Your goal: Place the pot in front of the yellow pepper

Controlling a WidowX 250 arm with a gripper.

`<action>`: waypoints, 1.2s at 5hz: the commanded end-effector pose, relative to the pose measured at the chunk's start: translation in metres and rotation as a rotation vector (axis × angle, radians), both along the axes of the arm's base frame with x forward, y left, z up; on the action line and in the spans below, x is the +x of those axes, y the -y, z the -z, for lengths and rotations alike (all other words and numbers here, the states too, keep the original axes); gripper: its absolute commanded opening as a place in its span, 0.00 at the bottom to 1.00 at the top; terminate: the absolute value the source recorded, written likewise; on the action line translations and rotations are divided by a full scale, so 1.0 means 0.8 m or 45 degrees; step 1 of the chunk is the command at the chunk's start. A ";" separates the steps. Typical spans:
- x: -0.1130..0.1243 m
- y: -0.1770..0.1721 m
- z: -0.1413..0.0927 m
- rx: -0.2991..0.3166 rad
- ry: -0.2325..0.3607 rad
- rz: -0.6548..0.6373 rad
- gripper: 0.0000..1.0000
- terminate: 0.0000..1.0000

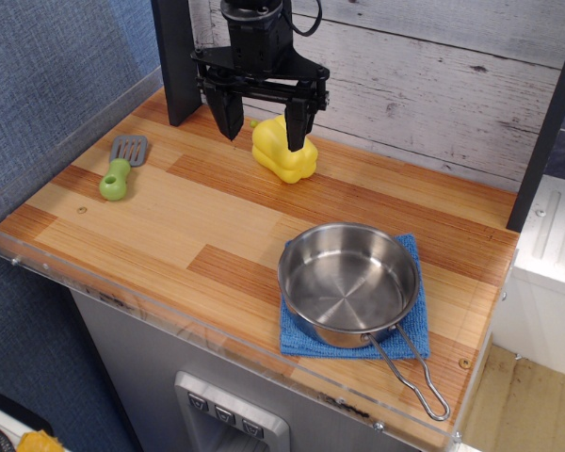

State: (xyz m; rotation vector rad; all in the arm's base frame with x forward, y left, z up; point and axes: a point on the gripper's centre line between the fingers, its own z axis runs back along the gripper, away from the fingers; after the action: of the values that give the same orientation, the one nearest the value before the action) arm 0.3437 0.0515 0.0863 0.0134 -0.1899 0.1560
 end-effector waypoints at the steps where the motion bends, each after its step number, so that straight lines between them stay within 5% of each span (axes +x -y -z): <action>1: 0.000 0.000 0.000 0.000 0.000 0.000 1.00 0.00; 3: 0.002 0.046 0.004 0.067 -0.005 0.087 1.00 0.00; 6: -0.029 0.082 -0.013 0.038 0.006 0.167 1.00 0.00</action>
State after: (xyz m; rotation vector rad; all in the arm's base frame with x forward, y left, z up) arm 0.3171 -0.0121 0.0790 0.0334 -0.1385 0.0297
